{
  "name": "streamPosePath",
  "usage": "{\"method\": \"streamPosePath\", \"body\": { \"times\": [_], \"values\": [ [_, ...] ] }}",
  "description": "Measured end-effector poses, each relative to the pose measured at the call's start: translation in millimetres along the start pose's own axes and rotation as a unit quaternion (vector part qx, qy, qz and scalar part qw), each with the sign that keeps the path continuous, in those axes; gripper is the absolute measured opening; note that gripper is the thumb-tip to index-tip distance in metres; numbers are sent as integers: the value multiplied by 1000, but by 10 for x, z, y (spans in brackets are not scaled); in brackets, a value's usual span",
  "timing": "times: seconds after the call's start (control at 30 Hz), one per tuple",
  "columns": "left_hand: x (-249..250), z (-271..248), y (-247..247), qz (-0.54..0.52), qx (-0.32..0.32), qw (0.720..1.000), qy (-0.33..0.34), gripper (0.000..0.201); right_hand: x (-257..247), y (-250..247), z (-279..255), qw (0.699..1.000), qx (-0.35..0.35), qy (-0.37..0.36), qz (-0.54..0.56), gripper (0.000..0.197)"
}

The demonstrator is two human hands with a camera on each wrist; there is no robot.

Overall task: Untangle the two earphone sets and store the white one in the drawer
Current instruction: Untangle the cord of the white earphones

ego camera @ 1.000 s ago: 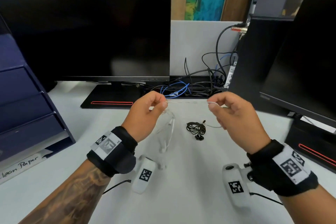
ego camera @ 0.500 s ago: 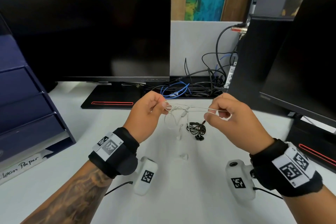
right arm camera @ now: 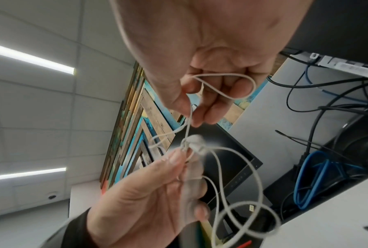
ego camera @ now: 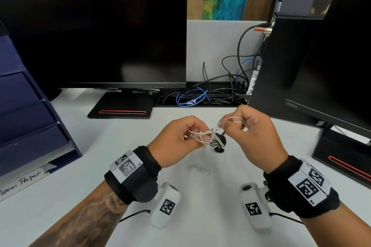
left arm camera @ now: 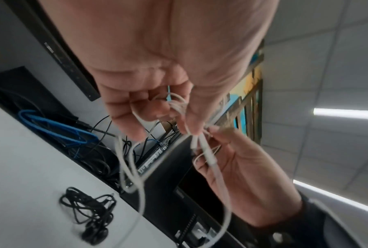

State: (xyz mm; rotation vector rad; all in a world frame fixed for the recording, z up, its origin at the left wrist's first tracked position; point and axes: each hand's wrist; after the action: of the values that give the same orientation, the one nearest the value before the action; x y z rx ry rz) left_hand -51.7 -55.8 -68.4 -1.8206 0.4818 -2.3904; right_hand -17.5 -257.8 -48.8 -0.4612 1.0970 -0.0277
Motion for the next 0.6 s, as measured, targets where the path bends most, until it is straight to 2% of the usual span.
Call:
{"method": "streamPosePath", "body": {
  "times": [0.03,0.13,0.23,0.37,0.5,0.6],
  "values": [
    [-3,-3,-1,20,-5,1000,8,6,-9,0,5,1000,2,2,18,31],
    [8,-12,-13,37,18,999,16,14,-37,14,9,998,-9,16,68,26],
    [51,-10,-6,8,27,999,17,13,-33,21,-7,994,-46,31,96,16],
    [86,-17,-13,-29,37,999,15,11,-62,27,-44,990,-100,26,93,13],
    [123,-23,-32,-41,47,998,25,7,-69,30,-68,990,-140,-23,4,26],
    [143,-25,-40,-55,44,997,16,9,-41,35,-55,990,-132,-40,-25,24]
  ]
}}
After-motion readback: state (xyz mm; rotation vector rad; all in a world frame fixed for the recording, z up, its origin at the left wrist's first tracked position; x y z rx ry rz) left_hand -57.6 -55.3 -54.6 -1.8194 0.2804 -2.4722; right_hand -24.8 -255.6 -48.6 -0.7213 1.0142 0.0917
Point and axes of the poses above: each hand's wrist, its own z-axis towards the middle knuckle, its own y-axis out of the palm, x = y × z, and after that the axes turned 4 degrees about -x, right-handed
